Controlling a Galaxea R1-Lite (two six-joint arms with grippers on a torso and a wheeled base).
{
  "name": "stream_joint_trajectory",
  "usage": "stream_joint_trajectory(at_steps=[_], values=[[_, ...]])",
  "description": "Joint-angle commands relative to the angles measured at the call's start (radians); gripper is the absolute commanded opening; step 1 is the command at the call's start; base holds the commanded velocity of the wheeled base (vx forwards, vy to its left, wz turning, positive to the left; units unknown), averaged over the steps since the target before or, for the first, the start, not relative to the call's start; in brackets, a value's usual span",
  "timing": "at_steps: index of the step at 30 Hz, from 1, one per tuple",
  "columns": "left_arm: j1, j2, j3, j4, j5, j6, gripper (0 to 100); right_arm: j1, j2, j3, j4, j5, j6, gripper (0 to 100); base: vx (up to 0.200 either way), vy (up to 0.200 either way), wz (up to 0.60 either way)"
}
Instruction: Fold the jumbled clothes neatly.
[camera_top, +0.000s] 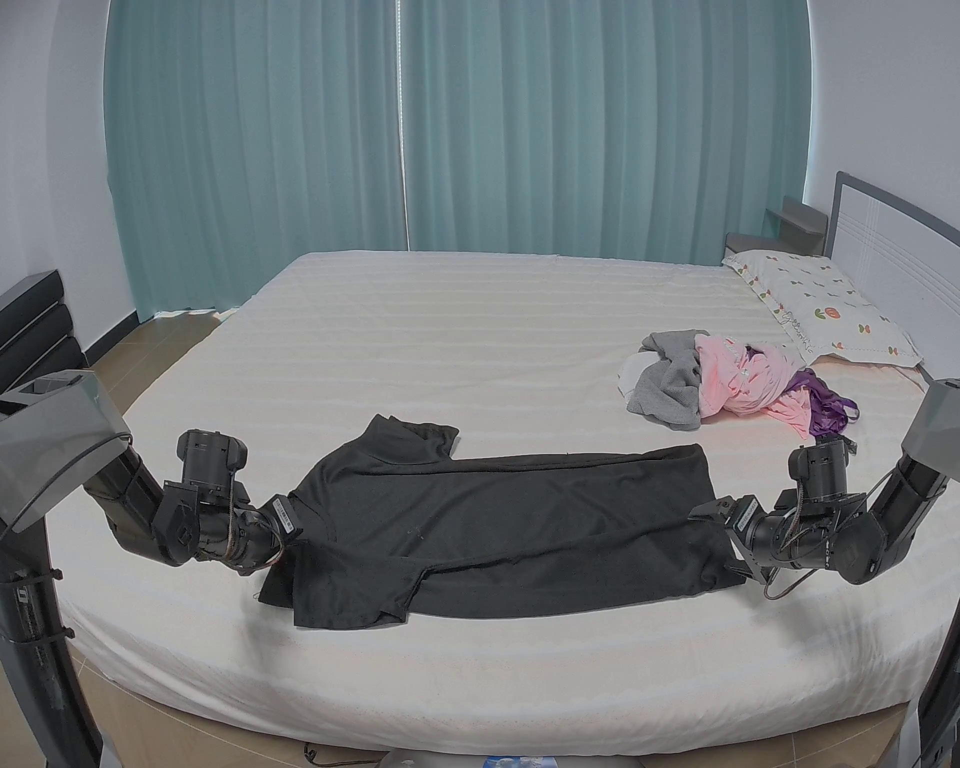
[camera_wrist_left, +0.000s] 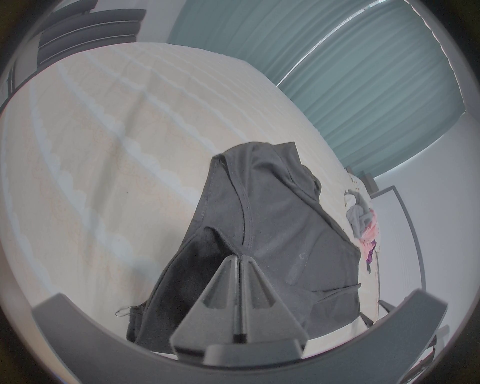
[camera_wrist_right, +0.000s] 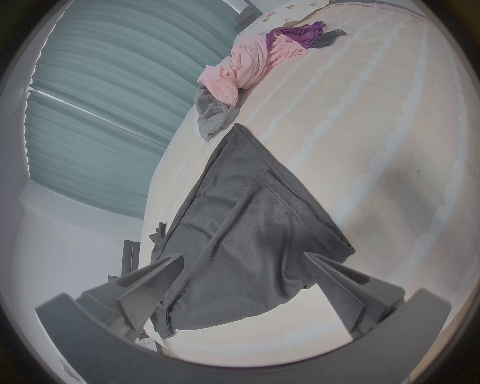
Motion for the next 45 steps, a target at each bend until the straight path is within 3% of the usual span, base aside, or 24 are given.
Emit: stream_joint_trajectory(at_steps=[1,30,31,45], values=[[0.007,-0.032,-0.018,0.001,0.000,-0.020,0,0.001,0.002,-0.002,0.000,0.001,0.000,100,0.000,0.000,0.00],[0.027,0.057,-0.138,0.054,-0.006,-0.042,0,0.006,0.016,-0.009,0.000,0.001,-0.002,100,0.000,0.000,0.00],[0.027,0.057,-0.138,0.054,-0.006,-0.042,100,0.006,0.016,-0.009,0.000,0.001,-0.002,100,0.000,0.000,0.00],[0.044,0.077,-0.199,0.047,-0.087,-0.045,100,0.006,0.030,-0.012,0.000,0.001,-0.006,100,0.000,0.000,0.00]])
